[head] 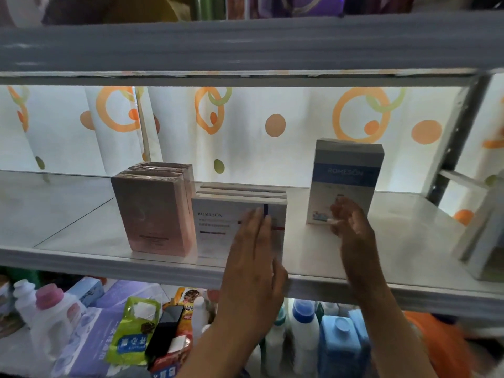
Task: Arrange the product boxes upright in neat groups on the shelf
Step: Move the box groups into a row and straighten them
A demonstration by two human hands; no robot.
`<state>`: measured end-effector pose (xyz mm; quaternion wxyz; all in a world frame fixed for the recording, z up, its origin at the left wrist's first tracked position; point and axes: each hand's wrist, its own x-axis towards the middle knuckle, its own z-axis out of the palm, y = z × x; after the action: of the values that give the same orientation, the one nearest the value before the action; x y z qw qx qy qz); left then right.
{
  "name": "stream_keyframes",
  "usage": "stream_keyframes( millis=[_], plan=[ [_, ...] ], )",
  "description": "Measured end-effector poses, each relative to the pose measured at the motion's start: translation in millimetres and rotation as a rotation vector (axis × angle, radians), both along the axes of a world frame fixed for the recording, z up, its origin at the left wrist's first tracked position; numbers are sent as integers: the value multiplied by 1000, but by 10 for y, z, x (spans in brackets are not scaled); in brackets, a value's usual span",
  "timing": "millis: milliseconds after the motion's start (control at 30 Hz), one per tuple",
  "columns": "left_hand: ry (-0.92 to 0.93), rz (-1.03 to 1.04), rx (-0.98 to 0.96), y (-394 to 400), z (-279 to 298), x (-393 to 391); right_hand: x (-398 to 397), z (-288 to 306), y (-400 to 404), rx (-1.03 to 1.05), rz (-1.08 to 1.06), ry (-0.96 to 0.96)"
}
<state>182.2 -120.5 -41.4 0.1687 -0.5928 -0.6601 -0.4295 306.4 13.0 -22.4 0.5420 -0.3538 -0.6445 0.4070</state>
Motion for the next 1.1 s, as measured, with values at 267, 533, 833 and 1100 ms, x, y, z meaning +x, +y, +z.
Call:
stream_keyframes(
  millis=[267,533,833,1100],
  plan=[
    [177,-90,160,541,790,678,471,147,409,-31,-252,-81],
    [-391,-179,-13,1560,764,1002,707,414,1092,-236,19,-170],
    [-808,96,-101,2229,362,744,695,315,1702,-283,367,-161],
    [-1023,-61,-91,2448,241,659,615,285,2084,-363,414,217]
  ],
)
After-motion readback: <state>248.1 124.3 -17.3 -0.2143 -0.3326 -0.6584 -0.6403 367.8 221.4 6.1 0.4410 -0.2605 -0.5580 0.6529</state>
